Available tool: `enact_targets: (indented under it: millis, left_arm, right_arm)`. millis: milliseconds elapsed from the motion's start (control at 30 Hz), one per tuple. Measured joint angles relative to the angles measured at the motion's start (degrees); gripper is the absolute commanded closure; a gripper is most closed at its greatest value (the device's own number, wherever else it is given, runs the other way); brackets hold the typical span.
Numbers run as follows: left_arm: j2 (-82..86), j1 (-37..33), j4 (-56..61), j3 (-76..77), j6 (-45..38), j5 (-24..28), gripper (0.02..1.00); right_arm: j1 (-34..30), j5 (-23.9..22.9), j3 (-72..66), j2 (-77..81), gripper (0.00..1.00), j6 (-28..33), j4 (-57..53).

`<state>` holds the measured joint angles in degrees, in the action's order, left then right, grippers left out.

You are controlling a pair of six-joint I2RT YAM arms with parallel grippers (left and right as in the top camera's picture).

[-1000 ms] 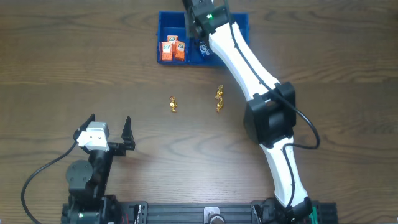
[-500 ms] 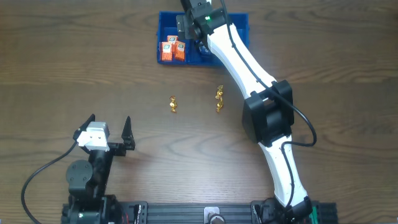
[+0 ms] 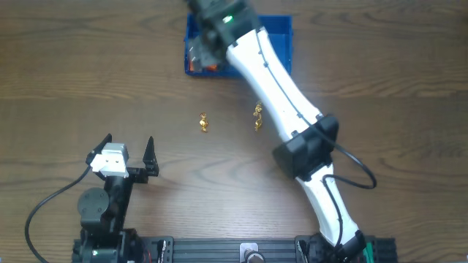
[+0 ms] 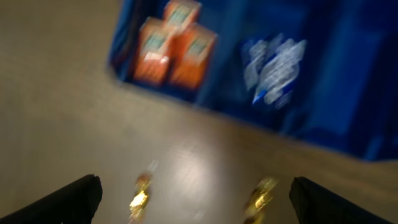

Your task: Sort Candies Into Trays

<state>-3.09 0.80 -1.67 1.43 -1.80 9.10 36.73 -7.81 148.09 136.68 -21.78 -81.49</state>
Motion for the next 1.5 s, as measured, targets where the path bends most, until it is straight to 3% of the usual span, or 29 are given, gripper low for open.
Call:
enact_targets:
  millis: [167,433,700,1200,1500]
  left_arm:
    - [0.0,0.0,0.0,0.0,0.0,0.0,0.023]
    - [0.0,0.0,0.0,0.0,0.0,0.0,0.020]
    - [0.0,0.0,0.0,0.0,0.0,0.0,0.020]
    - [0.0,0.0,0.0,0.0,0.0,0.0,0.020]
    - [0.0,0.0,0.0,0.0,0.0,0.0,0.020]
  right_arm:
    - [5.6,0.9,-9.5,0.0,0.001,-2.7,0.7]
    - [5.8,6.0,-28.1,0.1,0.001,-5.2,11.4]
    - [7.8,7.0,-31.2,0.1,0.001,-6.6,15.4]
    - [8.2,5.5,-34.0,0.1,0.066,-18.1,18.4]
    - [8.2,5.2,-34.0,0.1,0.435,-21.4,18.8]
